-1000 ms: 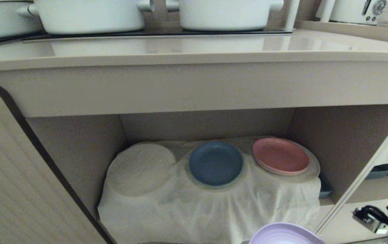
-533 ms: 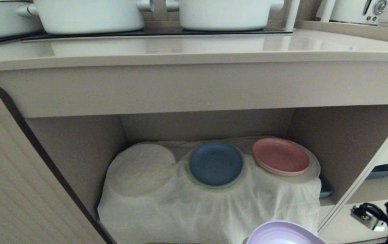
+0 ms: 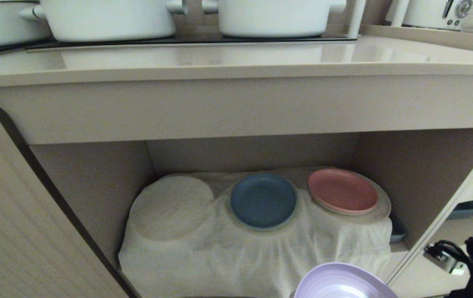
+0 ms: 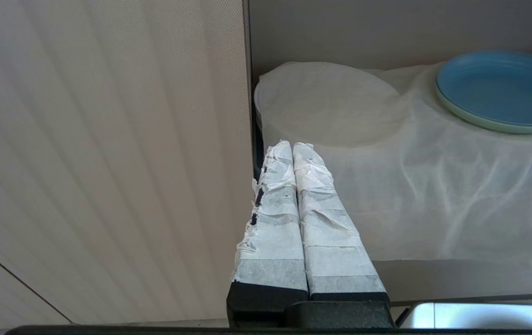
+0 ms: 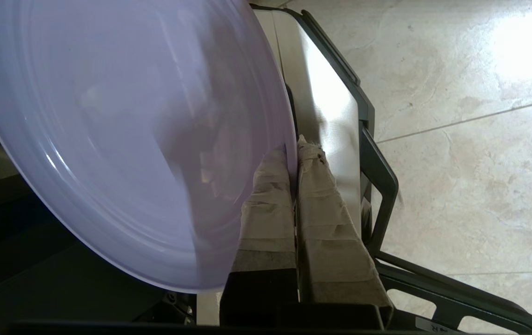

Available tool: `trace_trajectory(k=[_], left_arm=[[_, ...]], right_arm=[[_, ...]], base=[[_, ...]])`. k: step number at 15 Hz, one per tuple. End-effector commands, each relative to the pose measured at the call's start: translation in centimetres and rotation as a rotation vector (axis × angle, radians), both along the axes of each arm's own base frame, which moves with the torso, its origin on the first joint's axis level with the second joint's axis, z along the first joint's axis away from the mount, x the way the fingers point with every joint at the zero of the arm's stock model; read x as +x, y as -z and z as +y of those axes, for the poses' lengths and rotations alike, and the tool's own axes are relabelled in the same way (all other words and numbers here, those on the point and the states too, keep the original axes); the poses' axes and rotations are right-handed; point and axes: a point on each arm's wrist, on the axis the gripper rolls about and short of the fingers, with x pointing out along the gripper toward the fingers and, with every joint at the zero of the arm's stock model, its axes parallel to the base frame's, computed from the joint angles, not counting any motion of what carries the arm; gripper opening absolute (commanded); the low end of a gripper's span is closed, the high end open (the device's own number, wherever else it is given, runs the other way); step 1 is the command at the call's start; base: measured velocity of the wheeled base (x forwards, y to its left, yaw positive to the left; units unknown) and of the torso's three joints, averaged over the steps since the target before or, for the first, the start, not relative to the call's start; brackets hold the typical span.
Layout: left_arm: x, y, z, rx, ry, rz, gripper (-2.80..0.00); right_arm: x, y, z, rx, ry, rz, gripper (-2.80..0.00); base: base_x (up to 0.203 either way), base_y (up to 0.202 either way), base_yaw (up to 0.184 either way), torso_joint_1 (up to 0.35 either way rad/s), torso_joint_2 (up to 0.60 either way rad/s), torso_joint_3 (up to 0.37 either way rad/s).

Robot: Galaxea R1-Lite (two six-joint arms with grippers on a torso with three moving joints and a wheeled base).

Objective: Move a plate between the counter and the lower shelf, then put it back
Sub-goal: Put the plate

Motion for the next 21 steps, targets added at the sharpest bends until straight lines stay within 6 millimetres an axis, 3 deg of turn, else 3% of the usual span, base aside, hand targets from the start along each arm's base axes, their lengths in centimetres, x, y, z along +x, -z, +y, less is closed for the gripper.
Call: trace_trajectory(k=[1, 21], left_arm=[[0.0, 0.0, 0.0, 0.000, 0.000, -0.001, -2.80], [0.0, 0.0, 0.0, 0.000, 0.000, -0.001, -2.80]], right_arm=[[0.3, 0.3, 0.0, -0.002, 0.008, 0.019, -2.80], [-1.7, -0.4, -1.6, -0.100, 0.103, 0.042, -2.80]], base=[[0.000, 0.000, 0.000, 0.000, 0.00, 0.000], [0.000, 0.000, 0.000, 0.000, 0.00, 0.000]])
